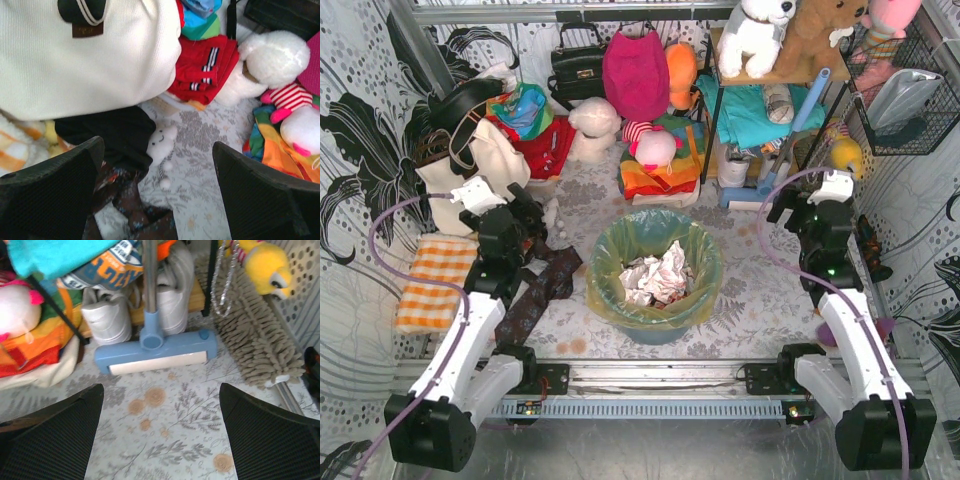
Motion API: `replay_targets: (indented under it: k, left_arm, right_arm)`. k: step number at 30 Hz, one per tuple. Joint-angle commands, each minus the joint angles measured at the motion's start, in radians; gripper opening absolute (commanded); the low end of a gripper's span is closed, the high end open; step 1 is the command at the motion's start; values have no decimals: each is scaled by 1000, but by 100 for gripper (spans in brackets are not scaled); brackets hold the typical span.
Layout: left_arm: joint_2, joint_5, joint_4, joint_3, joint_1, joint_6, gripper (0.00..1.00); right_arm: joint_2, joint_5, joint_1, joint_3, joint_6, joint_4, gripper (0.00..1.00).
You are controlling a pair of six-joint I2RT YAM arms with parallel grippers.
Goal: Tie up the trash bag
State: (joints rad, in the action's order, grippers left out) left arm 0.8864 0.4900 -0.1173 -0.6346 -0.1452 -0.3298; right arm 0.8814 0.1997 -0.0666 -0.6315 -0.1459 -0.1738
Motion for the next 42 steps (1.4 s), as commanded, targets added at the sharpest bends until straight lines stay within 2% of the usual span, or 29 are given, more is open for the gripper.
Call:
replay_targets:
  k: [1,8,11,15,23,31,42]
  left_arm:
    - [-60,-35,267,-66,-4,-94,98]
    - [-105,-209,469,-139,-4,-187,98]
    - [-78,-279,599,-195,-4,-247,98]
    - [-46,-430,706,-238,-4,-254,98]
    - [-39,-639,831,-246,-5,-193,98]
    - [-57,-711,910,-254,-5,-158,98]
    - [-88,-861,979,-272,-7,-96,99]
  right_arm:
    - [-39,-163,1,-125,-66,369,97]
    - [-86,-330,1,-229,-101,583,97]
    - [-108,-363,1,-249,-117,632,97]
    - [-119,-385,1,-277,-151,706,97]
    - [-167,-434,1,-279,-210,830,97]
    - [-183,-469,1,-243,-263,871,97]
    - [-141,-499,1,-284,-280,888,97]
